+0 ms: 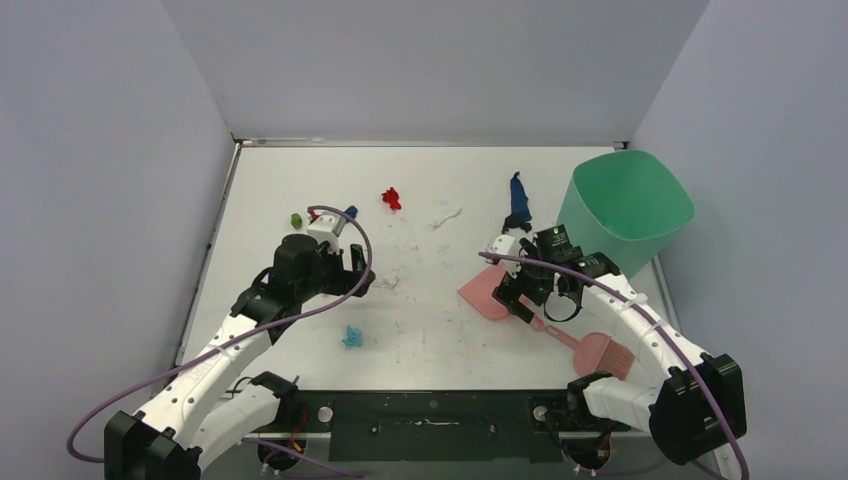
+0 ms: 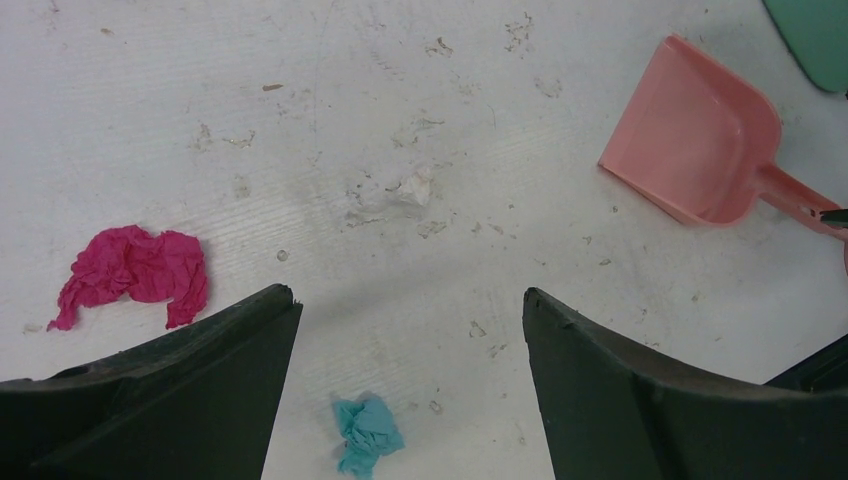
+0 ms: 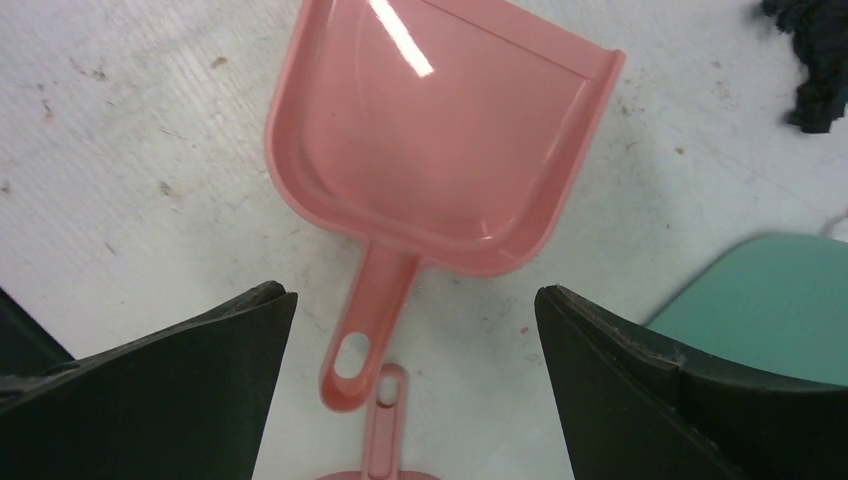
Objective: Sweep away the paper scraps from the table
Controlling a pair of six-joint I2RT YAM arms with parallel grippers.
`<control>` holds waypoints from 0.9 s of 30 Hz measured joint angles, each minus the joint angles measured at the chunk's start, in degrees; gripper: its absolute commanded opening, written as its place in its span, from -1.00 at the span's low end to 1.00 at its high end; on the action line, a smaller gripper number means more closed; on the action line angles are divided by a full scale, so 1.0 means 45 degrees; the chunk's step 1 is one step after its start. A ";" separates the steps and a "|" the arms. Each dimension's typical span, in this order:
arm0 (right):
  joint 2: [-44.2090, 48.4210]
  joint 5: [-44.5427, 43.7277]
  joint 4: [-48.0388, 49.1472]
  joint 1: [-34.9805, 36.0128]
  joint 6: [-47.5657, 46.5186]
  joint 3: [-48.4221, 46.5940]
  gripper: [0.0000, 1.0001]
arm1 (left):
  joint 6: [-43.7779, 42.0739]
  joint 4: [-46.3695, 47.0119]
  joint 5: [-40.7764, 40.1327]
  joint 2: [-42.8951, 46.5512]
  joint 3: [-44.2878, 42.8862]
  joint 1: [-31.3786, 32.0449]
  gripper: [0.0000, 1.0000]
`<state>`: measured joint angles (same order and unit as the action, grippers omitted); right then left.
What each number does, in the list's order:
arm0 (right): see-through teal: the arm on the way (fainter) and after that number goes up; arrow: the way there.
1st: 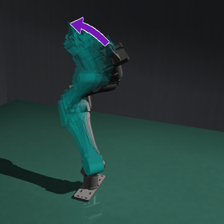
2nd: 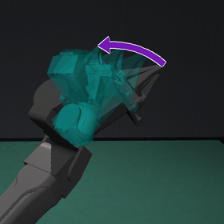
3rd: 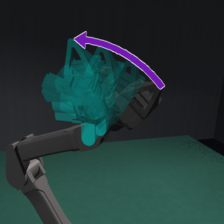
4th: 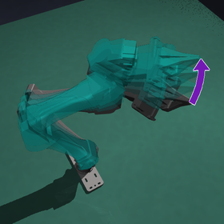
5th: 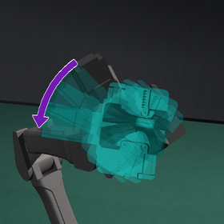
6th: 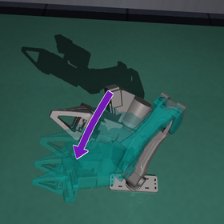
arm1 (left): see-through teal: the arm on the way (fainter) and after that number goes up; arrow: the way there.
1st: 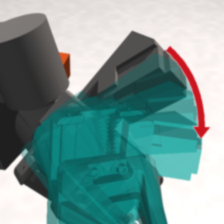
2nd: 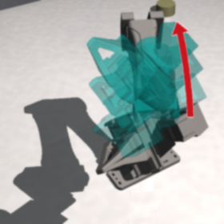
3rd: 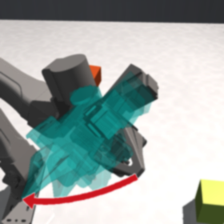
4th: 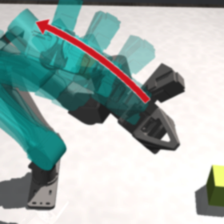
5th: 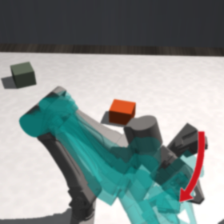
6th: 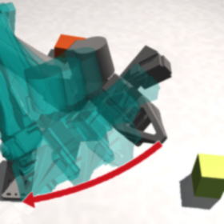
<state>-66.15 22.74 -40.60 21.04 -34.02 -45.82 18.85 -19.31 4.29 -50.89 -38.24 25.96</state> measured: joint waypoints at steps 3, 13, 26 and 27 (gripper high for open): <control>0.0194 -0.0733 -0.0272 -0.0024 -0.0515 0.0000 0.90 | 0.0000 -0.0005 0.0005 -0.0121 0.0000 0.0053 0.61; 0.0869 -0.0617 -0.3021 -0.2793 -0.3021 -0.0010 0.58 | 0.0000 0.0019 0.0015 -0.0121 0.0000 0.0107 0.62; 0.0646 -0.0748 -0.4439 -0.4571 -0.6382 0.1093 0.29 | 0.0000 0.0019 0.0068 -0.0097 0.0000 0.0219 0.62; 0.0520 -0.0704 -0.4415 -0.4741 -0.6538 0.1112 0.28 | -0.0005 0.0019 0.0068 -0.0087 0.0000 0.0233 0.62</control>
<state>-63.81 19.57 -60.47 -0.30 -63.44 -40.82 18.83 -19.22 4.60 -51.29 -38.24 27.00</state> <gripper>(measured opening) 0.648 0.810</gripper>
